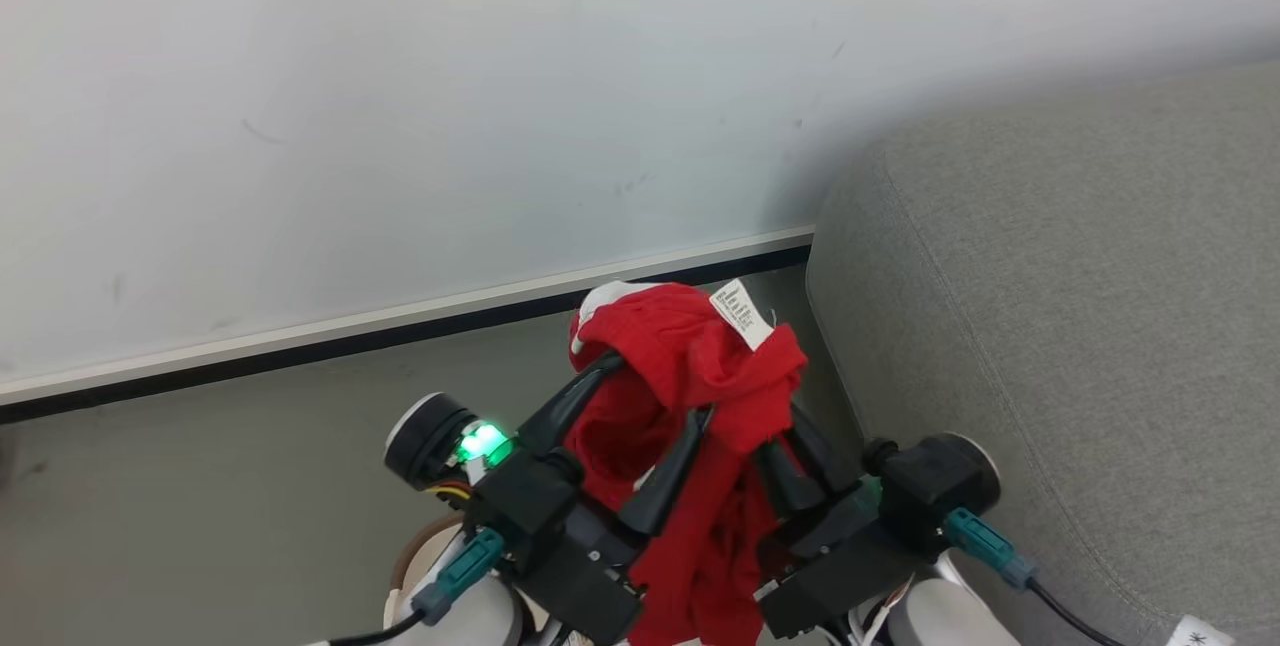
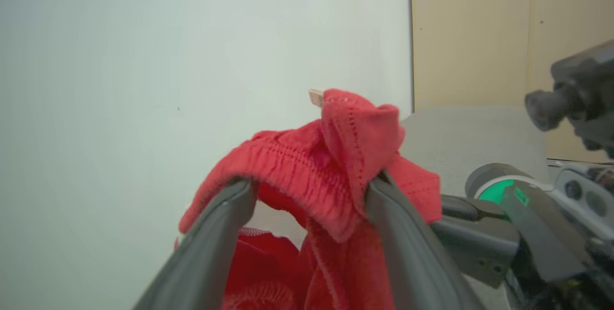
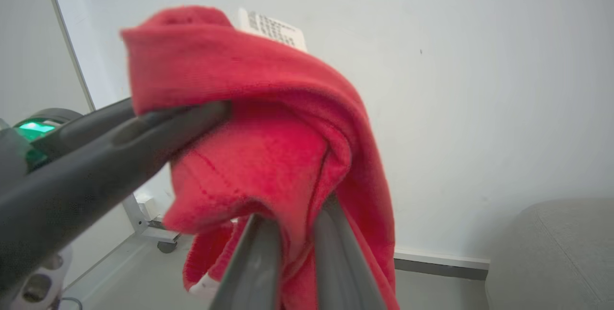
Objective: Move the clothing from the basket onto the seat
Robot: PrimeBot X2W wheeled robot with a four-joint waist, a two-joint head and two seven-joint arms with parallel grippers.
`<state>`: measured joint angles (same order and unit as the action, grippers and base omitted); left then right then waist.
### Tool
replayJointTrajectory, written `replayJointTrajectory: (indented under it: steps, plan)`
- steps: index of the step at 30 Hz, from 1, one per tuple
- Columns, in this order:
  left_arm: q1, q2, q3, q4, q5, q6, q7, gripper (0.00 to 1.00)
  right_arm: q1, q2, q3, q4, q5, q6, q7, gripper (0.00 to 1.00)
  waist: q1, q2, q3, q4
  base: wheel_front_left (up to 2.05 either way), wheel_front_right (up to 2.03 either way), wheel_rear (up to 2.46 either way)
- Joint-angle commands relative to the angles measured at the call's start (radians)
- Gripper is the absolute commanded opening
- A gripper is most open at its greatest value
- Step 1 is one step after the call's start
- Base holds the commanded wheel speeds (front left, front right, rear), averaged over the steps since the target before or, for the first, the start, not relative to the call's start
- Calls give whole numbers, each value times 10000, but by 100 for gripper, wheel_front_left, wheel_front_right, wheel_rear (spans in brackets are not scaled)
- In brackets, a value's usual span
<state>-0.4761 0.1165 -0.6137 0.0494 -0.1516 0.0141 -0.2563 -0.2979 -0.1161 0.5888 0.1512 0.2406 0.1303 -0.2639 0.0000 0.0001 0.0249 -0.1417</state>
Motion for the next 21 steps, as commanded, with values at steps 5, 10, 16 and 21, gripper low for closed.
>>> replayJointTrajectory:
  steps: [5, 10, 16, 21]
  plan:
    - [440, 265, 188, -147, -259, 166, -52, 100, 230, -18, -525, -141, -132, 8, -19, 0, 0, -1, 2, -7, 0, 0, 0]
    - [779, 389, 216, -222, -272, 312, -58, 100, 424, -81, -1077, -342, -213, 8, -19, 0, 0, -1, -24, -4, 0, 0, 0]
    - [1018, 526, 139, -287, -270, 382, -23, 100, 656, -183, -1616, -675, -353, 8, -19, 0, 0, -1, 7, -174, 0, 0, 0]
    - [971, 617, 99, -416, -252, 361, 71, 100, 609, -261, -1715, -1085, -511, 8, -21, 0, 0, -1, 230, -682, 0, 0, 0]
